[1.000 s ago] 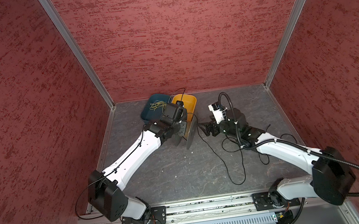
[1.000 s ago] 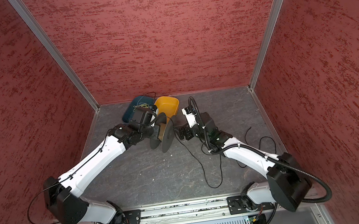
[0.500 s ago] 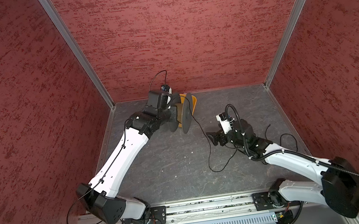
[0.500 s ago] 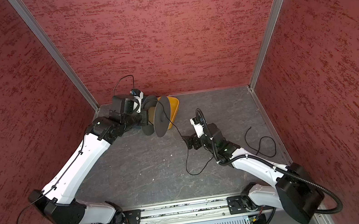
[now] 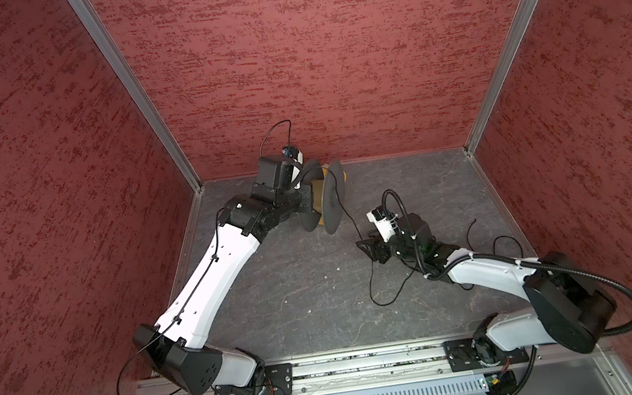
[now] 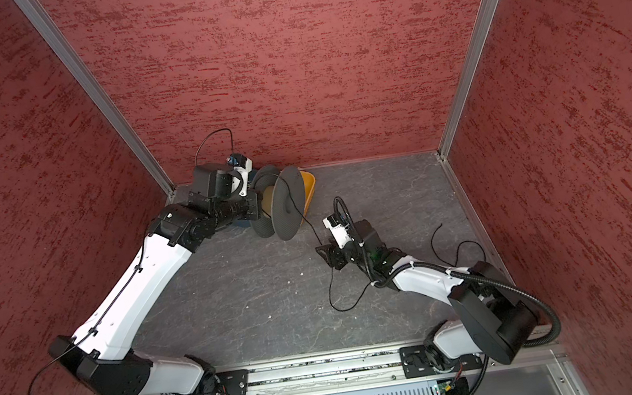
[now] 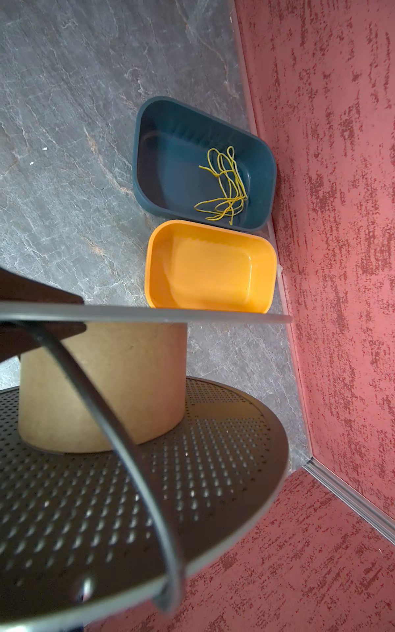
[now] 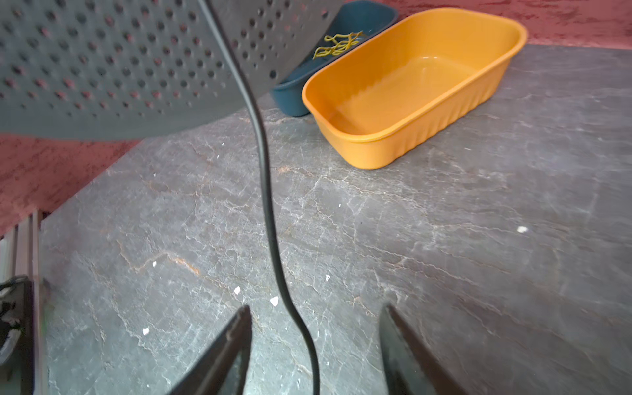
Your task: Wrap the cables
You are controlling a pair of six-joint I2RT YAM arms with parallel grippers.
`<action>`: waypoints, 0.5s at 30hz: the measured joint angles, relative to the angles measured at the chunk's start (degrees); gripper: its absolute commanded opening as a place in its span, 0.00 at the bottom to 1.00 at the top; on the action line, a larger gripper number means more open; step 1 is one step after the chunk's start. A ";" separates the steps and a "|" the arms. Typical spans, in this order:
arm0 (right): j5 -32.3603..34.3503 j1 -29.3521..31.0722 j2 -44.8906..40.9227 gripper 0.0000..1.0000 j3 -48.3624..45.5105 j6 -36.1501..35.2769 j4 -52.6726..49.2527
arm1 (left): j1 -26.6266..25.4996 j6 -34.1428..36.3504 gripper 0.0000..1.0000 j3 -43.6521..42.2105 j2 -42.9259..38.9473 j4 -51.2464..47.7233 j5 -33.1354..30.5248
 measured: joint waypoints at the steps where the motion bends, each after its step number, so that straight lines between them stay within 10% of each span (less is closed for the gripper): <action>1: -0.46 0.00 0.50 0.37 -0.02 0.37 0.48 | 0.17 -0.04 0.00 0.00 0.00 -0.15 0.02; 7: -1.18 -0.07 1.95 0.00 -0.35 2.99 4.09 | 1.33 -0.72 0.00 0.00 0.00 -1.05 0.70; 15: 0.59 -2.40 2.45 0.00 -0.07 7.96 3.15 | 3.13 -0.94 0.00 -0.17 0.00 -1.38 3.67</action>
